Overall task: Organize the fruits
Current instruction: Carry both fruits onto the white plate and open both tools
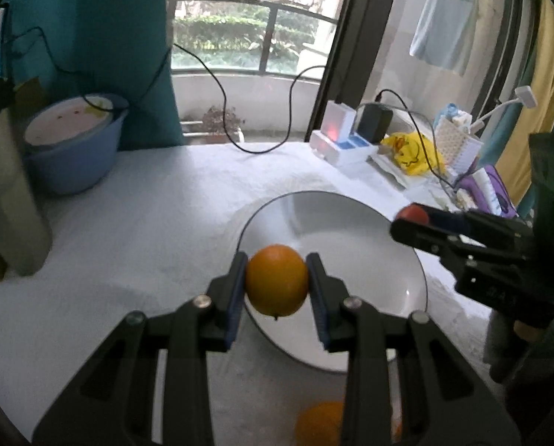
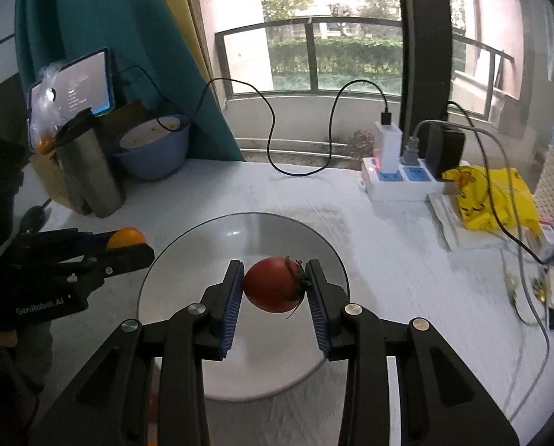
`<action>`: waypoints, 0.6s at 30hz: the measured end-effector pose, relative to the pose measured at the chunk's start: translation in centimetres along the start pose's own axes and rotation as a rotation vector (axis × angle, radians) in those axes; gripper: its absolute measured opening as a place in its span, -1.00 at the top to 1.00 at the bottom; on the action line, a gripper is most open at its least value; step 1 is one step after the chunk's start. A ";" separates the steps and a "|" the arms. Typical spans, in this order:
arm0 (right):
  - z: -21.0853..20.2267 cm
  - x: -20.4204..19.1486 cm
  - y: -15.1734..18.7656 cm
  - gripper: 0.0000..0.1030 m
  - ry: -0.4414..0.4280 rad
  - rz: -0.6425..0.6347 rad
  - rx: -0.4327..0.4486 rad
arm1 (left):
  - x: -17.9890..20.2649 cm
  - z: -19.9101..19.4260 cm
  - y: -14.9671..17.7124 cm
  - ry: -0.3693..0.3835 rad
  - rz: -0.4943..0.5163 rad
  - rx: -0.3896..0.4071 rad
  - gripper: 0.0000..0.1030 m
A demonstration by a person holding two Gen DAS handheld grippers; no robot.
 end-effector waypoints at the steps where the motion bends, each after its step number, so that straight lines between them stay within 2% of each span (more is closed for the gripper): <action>1: 0.4 0.1 -0.2 0.29 -0.003 -0.001 -0.004 | 0.0 0.6 -0.3 0.009 -0.001 -0.015 0.36; 6: 3.0 0.8 -1.0 0.29 -0.013 0.005 -0.025 | 0.1 2.7 -0.9 0.049 -0.007 -0.067 0.36; 18: 6.8 0.9 -1.3 0.29 -0.050 0.016 -0.076 | 0.0 5.5 -1.0 0.039 0.018 -0.113 0.35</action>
Point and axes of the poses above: each gripper's, at about its wrist camera, not at the fingertips, and z roughly the way its jaws point, x to its right, y to its underside, the point moved 1 cm from there along z, roughly the way its jaws point, and after that the axes turned 8 degrees about -z, right-handed, at the moved point
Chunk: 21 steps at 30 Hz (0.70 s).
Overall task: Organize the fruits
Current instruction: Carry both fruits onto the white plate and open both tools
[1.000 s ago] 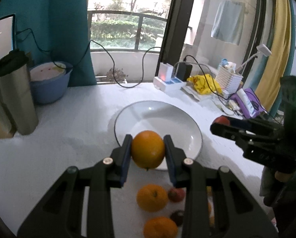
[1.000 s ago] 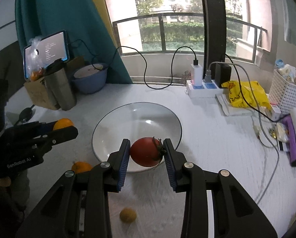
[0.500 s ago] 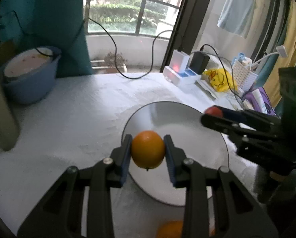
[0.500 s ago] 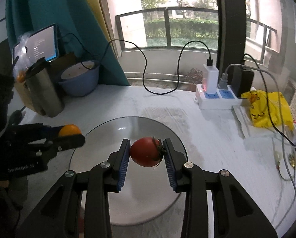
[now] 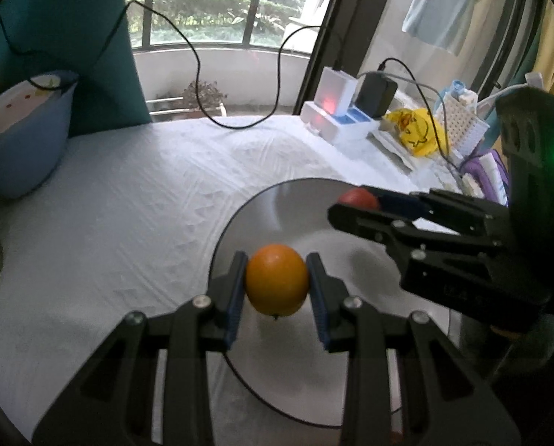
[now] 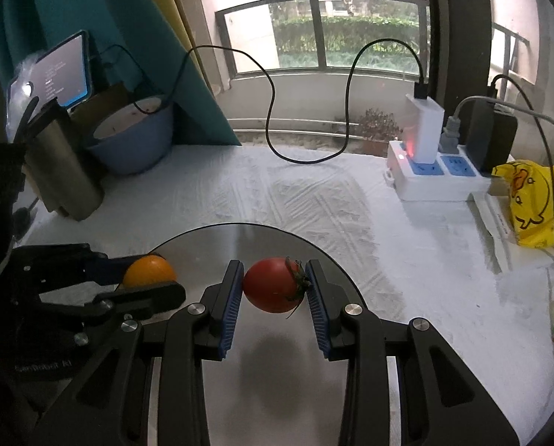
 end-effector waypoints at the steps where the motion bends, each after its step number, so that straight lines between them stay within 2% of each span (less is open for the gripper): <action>1: 0.1 0.0 0.0 0.29 0.000 0.003 0.000 | 0.0 0.2 0.1 0.000 0.001 -0.009 0.35; 8: 0.8 -0.1 0.0 0.27 0.011 -0.002 -0.021 | 0.1 0.2 0.2 -0.015 0.010 -0.012 0.34; 11: 0.8 -0.1 -0.2 0.11 0.013 -0.002 -0.023 | 0.3 -0.1 0.2 -0.034 0.019 -0.001 0.34; 14: 0.4 -0.2 -0.2 -0.06 0.024 -0.005 -0.017 | 0.5 -0.8 0.0 -0.048 0.016 0.017 0.26; 16: -0.1 -0.2 -0.2 -0.07 0.031 -0.005 -0.009 | 0.6 -1.6 0.0 -0.047 0.013 0.039 0.10; 21: -1.8 -0.6 -0.5 -0.07 0.069 -0.015 0.017 | 0.8 -3.6 -0.1 -0.052 0.002 0.086 0.10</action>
Point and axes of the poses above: each gripper's, at about its wrist camera, not at the fingertips, and z roughly the way its jaws point, x to its right, y to its underside, the point moved 1 cm from there along z, roughly the way its jaws point, and after that the axes turned 8 degrees about -z, right-handed, at the moved point
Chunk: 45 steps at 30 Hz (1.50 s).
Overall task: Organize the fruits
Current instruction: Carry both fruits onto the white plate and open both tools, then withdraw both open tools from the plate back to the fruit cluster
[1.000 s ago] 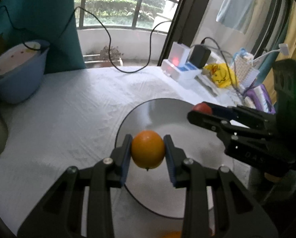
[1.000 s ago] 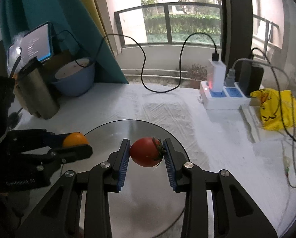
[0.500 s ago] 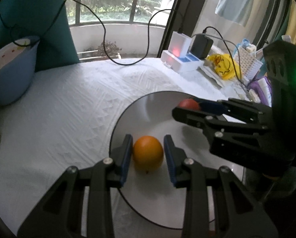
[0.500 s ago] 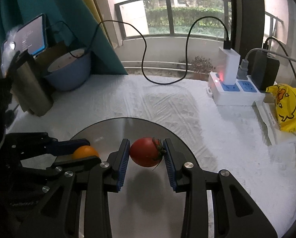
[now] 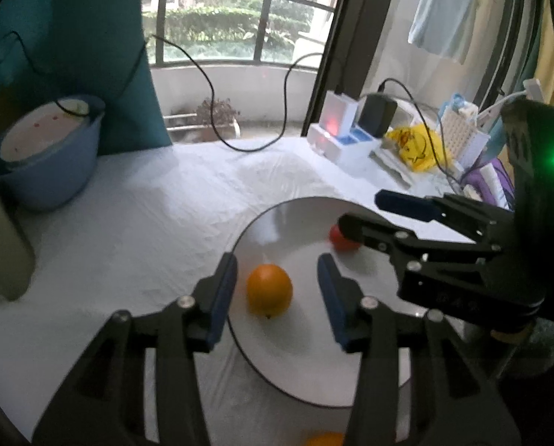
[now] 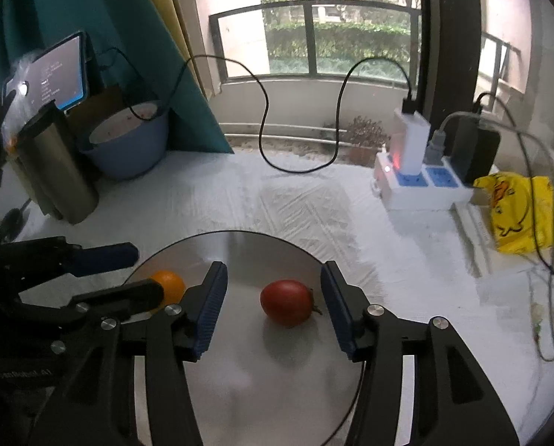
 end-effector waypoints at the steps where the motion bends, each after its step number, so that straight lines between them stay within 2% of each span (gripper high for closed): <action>1: -0.5 -0.1 -0.1 -0.07 0.007 -0.003 0.007 | 0.0 -0.5 0.0 -0.002 -0.001 0.007 0.09; 7: -3.3 -0.6 -0.2 -0.08 0.032 -0.008 0.043 | 0.5 -3.4 0.9 -0.009 -0.002 0.052 0.01; 9: -4.3 -0.8 0.0 -0.07 0.038 -0.008 0.052 | 0.6 -4.4 1.3 -0.003 -0.010 0.065 -0.20; 11: -5.4 -1.1 0.2 -0.08 0.042 -0.010 0.062 | 0.8 -5.4 1.7 0.002 -0.020 0.079 -0.24; 21: -10.4 -3.0 1.8 -0.08 0.051 -0.019 0.107 | 2.3 -9.8 4.3 0.002 -0.024 0.135 -0.27; 29: -13.7 -4.5 3.7 -0.08 0.062 -0.025 0.129 | 3.2 -12.6 7.0 -0.030 -0.013 0.189 -0.27; 37: -16.3 -5.5 6.5 -0.08 0.064 -0.018 0.134 | 2.7 -14.0 10.5 -0.049 -0.044 0.182 -0.28; 45: -16.6 -6.7 10.1 -0.08 0.050 -0.013 0.085 | 2.3 -13.8 14.2 -0.059 -0.068 0.135 -0.28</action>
Point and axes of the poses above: each gripper's, at about its wrist camera, not at the fingertips, and z roughly the way its jaws point, x to its right, y to its underside, the point moved 1 cm from there along z, roughly the way its jaws point, and after that the axes turned 8 degrees about -z, right-handed, at the moved point
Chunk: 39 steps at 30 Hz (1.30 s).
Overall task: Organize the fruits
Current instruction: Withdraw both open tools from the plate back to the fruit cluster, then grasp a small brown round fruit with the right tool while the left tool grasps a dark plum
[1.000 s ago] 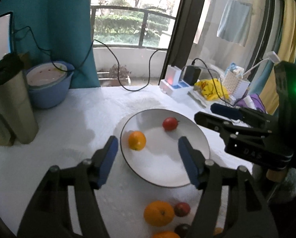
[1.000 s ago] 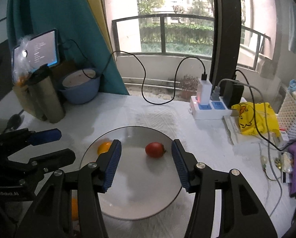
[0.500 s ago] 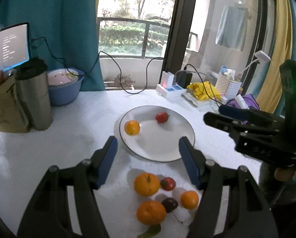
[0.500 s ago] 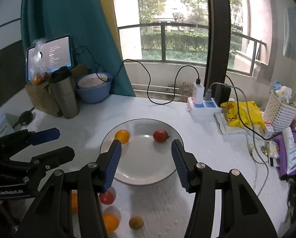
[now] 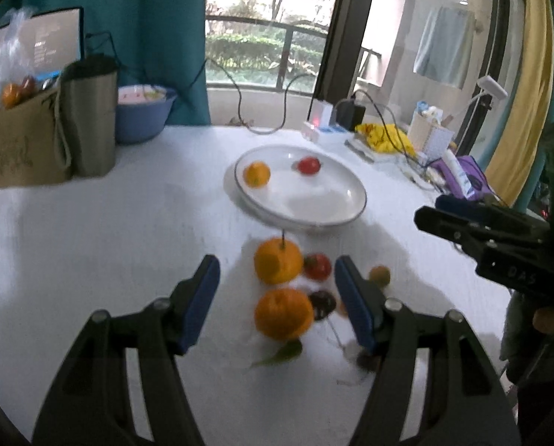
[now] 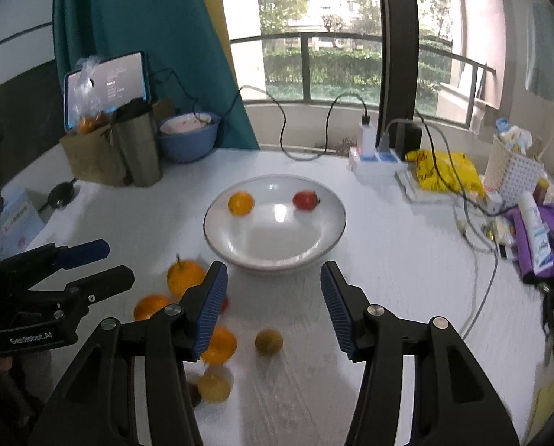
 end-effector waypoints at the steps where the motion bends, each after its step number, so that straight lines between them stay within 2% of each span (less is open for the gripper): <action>1: 0.0 -0.1 0.3 -0.08 0.000 0.001 -0.006 | 0.0 0.0 0.3 0.001 -0.003 -0.005 -0.28; 7: -0.5 -0.9 2.6 -0.07 -0.017 0.014 -0.019 | 0.2 -0.1 2.6 0.016 -0.005 -0.038 -0.27; 14: 0.2 -2.6 5.1 -0.07 -0.071 -0.011 -0.073 | 1.3 0.1 4.9 0.034 0.003 -0.077 -0.27; 18: 0.3 -2.9 6.2 0.02 -0.092 -0.007 -0.091 | 1.7 0.2 5.8 0.045 0.008 -0.096 -0.27; 27: -0.7 -1.4 7.9 0.03 -0.071 0.035 -0.101 | 4.4 0.5 6.9 0.107 0.082 -0.128 -0.27; 32: -1.3 -0.3 8.4 0.03 -0.059 0.060 -0.091 | 6.3 1.4 7.6 0.111 0.146 -0.152 -0.27; 37: -1.7 0.4 8.8 0.03 -0.061 0.079 -0.081 | 6.9 2.4 7.7 0.089 0.158 -0.181 -0.26; 38: -1.7 0.4 8.8 0.03 -0.061 0.080 -0.080 | 6.9 2.6 7.6 0.088 0.156 -0.186 -0.19; 39: -1.8 0.5 8.9 0.03 -0.063 0.082 -0.078 | 6.9 2.8 7.7 0.086 0.153 -0.196 -0.01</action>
Point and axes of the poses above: each gripper's, at about its wrist camera, not at the fingertips, and z roughly the way its jaws point, x to its right, y to its underside, the point moved 1 cm from there along z, roughly the way its jaws point, and after that the axes turned 8 degrees about -z, right-handed, at the moved point
